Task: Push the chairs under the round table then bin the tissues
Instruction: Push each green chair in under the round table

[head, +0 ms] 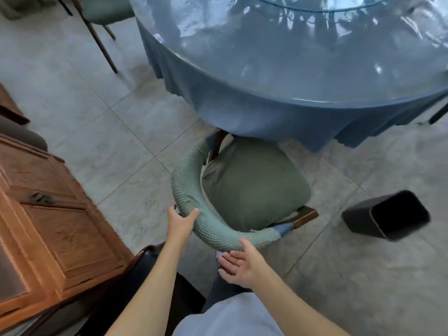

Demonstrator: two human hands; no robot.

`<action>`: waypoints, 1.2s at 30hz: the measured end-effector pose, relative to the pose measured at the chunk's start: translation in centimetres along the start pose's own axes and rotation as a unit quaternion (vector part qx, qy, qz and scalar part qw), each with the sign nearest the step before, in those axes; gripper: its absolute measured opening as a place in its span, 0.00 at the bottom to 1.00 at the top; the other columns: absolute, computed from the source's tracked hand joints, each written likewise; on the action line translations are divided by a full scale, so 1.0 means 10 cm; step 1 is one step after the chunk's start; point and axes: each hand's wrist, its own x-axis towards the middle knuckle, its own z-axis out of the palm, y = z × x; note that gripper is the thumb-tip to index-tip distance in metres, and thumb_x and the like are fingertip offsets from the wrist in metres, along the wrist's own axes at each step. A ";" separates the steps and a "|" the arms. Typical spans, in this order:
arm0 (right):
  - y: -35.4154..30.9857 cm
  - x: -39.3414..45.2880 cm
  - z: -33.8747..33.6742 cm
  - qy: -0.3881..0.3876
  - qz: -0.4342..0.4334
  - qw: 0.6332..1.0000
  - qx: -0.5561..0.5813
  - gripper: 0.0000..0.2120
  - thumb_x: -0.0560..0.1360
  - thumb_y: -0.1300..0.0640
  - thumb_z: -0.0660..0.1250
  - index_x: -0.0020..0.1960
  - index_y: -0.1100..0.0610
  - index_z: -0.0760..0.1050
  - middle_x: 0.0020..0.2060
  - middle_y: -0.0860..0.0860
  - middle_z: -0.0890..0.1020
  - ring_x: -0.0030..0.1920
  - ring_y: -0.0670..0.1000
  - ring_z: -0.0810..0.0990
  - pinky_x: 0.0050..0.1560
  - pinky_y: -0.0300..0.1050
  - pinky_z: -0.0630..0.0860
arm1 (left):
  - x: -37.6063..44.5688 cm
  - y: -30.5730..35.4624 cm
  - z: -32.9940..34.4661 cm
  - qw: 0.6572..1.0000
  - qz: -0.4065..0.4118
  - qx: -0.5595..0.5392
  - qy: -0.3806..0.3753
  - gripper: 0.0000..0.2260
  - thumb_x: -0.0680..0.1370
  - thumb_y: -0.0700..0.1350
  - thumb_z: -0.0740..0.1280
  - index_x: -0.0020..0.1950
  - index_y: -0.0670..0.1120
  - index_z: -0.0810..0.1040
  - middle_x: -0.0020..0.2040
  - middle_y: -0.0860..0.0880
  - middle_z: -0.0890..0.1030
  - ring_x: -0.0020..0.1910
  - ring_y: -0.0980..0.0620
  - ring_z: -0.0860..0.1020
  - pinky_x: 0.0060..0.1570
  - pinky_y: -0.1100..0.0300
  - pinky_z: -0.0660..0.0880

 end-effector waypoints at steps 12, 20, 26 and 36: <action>0.15 0.63 0.24 0.051 -0.114 0.965 0.229 0.27 0.74 0.64 0.71 0.70 0.58 0.65 0.65 0.66 0.74 0.58 0.70 0.76 0.35 0.68 0.79 | 0.23 0.06 0.09 0.998 -0.056 -0.012 -0.015 0.23 0.75 0.46 0.72 0.63 0.48 0.63 0.59 0.45 0.76 0.52 0.43 0.80 0.46 0.41 0.81; 0.19 0.53 0.30 0.076 -0.170 0.962 0.199 0.22 0.76 0.72 0.65 0.68 0.64 0.66 0.64 0.67 0.73 0.60 0.69 0.75 0.38 0.66 0.80 | 0.27 0.06 0.07 0.999 -0.037 -0.003 -0.005 0.23 0.72 0.39 0.72 0.63 0.47 0.66 0.55 0.46 0.77 0.51 0.44 0.80 0.35 0.48 0.82; 0.18 0.43 0.36 0.099 -0.181 0.959 0.194 0.22 0.76 0.75 0.62 0.68 0.67 0.65 0.63 0.69 0.73 0.59 0.70 0.76 0.38 0.64 0.79 | 0.25 0.05 0.08 0.999 -0.039 -0.017 0.016 0.23 0.71 0.38 0.73 0.64 0.46 0.71 0.57 0.43 0.79 0.51 0.42 0.81 0.41 0.43 0.83; 0.06 0.28 -0.08 0.132 -0.181 0.960 0.168 0.18 0.76 0.75 0.61 0.65 0.68 0.66 0.57 0.63 0.73 0.55 0.65 0.75 0.53 0.71 0.76 | -0.13 -0.12 0.44 0.997 -0.056 -0.021 0.057 0.19 0.73 0.36 0.73 0.61 0.43 0.71 0.56 0.43 0.78 0.50 0.42 0.79 0.36 0.51 0.81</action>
